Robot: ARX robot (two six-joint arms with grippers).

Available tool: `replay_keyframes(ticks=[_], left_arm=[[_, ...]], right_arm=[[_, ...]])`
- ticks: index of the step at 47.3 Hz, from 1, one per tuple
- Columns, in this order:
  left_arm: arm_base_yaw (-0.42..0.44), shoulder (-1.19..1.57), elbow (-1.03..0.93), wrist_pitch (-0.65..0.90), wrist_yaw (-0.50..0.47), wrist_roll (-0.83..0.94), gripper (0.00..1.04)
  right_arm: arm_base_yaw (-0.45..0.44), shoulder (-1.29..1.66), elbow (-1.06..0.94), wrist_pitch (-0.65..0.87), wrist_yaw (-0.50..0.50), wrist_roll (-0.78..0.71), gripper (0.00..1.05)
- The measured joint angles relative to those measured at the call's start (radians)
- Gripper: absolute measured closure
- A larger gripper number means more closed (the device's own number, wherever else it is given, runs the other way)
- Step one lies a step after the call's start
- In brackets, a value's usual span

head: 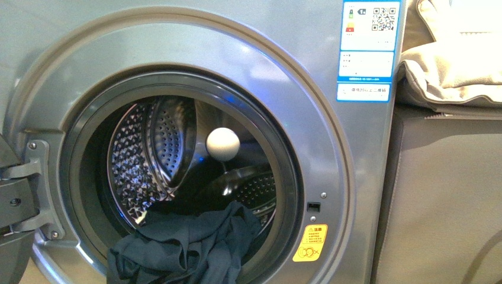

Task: Put clothes into washing machine

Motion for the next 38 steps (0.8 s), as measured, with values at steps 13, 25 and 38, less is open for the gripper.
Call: replay_keyframes(ticks=[13, 25, 38], left_arm=[[0.0, 0.0, 0.0, 0.0, 0.0, 0.0, 1.01], [0.0, 0.0, 0.0, 0.0, 0.0, 0.0, 1.01], [0.0, 0.0, 0.0, 0.0, 0.0, 0.0, 1.01]], right_arm=[[-0.146, -0.072, -0.11, 0.035, -0.126, -0.009, 1.03], [-0.147, -0.131, -0.195, 0.06, -0.126, -0.009, 1.02], [-0.148, -0.165, -0.235, 0.068, -0.126, -0.009, 1.02]])
